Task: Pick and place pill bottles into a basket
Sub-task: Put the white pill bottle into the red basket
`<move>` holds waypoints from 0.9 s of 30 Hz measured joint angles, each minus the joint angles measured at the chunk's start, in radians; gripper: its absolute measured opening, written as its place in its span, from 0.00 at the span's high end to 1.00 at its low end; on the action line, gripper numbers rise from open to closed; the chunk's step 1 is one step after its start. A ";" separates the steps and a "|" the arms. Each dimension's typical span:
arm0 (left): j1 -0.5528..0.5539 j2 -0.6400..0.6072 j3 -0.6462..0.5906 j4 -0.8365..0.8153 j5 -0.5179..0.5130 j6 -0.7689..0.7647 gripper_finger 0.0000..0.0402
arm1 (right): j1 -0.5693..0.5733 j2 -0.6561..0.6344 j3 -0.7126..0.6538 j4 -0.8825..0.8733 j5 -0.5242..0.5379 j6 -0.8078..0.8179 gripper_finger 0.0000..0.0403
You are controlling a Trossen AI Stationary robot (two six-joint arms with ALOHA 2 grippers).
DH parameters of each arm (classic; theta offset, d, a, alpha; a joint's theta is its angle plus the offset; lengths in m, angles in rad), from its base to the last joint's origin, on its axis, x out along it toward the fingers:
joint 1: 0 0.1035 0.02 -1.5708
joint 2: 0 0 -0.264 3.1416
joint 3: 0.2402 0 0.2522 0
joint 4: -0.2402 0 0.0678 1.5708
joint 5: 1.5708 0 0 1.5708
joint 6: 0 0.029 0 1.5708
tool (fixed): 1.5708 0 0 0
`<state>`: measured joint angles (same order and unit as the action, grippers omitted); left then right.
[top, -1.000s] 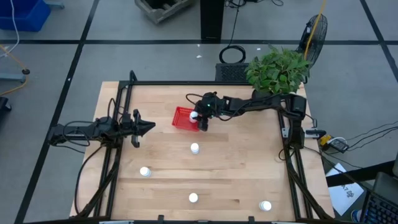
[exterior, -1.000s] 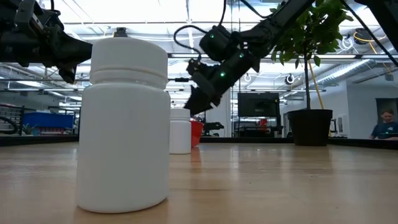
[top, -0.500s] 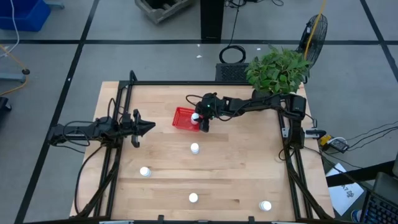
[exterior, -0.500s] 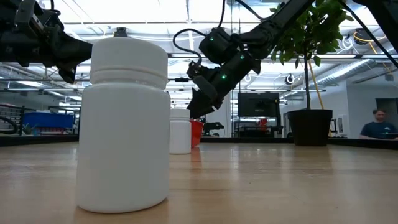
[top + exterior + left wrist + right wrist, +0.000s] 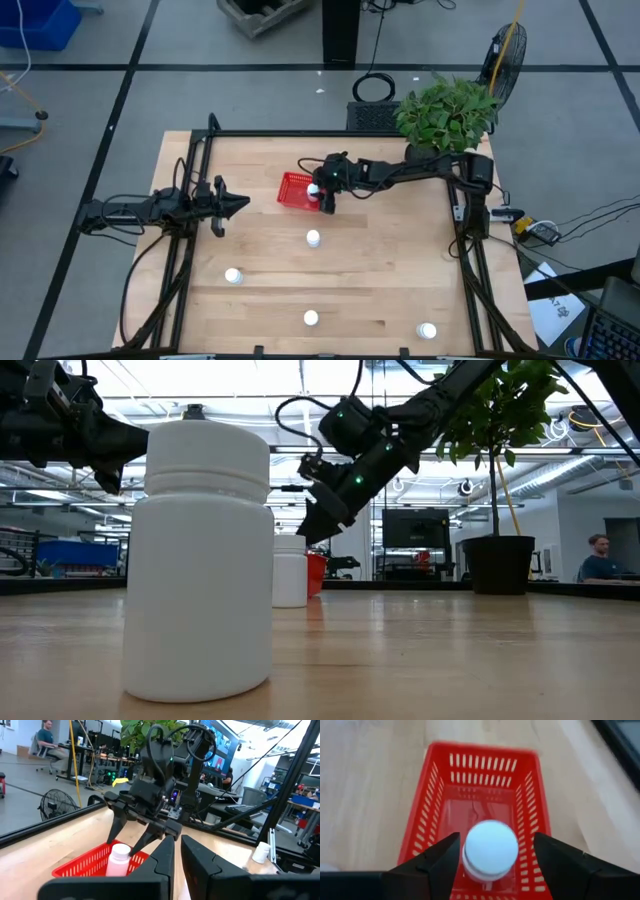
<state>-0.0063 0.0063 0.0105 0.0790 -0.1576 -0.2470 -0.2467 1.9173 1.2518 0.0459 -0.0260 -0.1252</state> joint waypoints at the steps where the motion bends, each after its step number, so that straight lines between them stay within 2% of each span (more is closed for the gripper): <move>1: 0.000 0.000 0.000 0.000 0.000 0.000 0.91 | 0.003 -0.010 0.000 -0.005 0.000 0.000 0.37; 7: 0.000 0.000 0.000 0.000 0.000 0.000 0.91 | 0.054 -0.063 0.000 -0.014 -0.008 -0.033 0.31; 14: 0.000 0.000 0.000 -0.001 0.000 0.000 0.91 | 0.173 -0.118 0.000 -0.081 -0.110 -0.044 0.30; 21: 0.000 0.000 0.000 0.000 0.000 0.000 0.91 | 0.298 -0.137 -0.036 -0.121 -0.103 -0.063 0.28; 27: 0.000 0.000 0.000 0.000 0.000 0.000 0.91 | 0.342 -0.136 -0.105 -0.040 -0.002 -0.043 0.23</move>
<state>-0.0063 0.0063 0.0105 0.0790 -0.1577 -0.2474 0.0950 1.7809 1.1471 0.0057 -0.0284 -0.1687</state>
